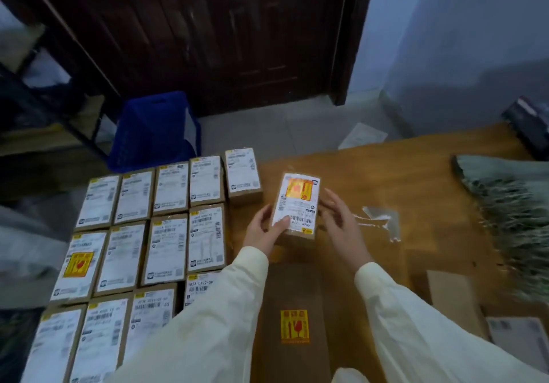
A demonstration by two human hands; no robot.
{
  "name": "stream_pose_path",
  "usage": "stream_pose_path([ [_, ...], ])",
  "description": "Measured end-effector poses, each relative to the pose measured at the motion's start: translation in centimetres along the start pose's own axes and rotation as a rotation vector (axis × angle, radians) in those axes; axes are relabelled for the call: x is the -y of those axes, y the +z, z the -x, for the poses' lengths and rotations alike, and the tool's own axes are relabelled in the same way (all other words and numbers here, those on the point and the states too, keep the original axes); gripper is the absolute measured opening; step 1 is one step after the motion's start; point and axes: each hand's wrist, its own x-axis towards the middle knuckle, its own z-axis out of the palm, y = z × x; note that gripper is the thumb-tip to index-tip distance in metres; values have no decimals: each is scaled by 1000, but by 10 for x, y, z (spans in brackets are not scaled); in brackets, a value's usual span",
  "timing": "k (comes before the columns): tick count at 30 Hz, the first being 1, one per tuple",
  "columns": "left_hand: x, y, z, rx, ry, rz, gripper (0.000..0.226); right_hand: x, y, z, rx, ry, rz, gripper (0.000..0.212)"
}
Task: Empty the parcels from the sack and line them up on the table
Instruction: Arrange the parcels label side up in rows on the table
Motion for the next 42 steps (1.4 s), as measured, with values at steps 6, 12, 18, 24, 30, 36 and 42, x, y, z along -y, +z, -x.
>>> stream_pose_path([
  [6, 17, -9, -23, -98, 48, -117, 63, -10, 41, -22, 228, 215, -79, 60],
  [12, 40, -28, -18, -29, 80, -56, 57, -41, 40, -16, 204, 299, -64, 74],
  [18, 12, -43, -28, 173, 98, -180, 38, -23, 3, -44, 192, 212, 48, 91],
  [24, -6, 2, -52, 347, 32, -457, 39, -18, 1, -57, 749, 349, 477, 54],
  [30, 35, 16, -24, -14, -4, -540, 66, -50, 13, -24, 214, 505, 123, 44],
  [36, 71, 19, 28, -202, 107, -757, 77, -38, 68, -21, 162, 430, 242, 34],
  [42, 67, -18, 27, -190, 115, -1178, 69, -33, 85, 9, 247, 336, 151, 43],
])
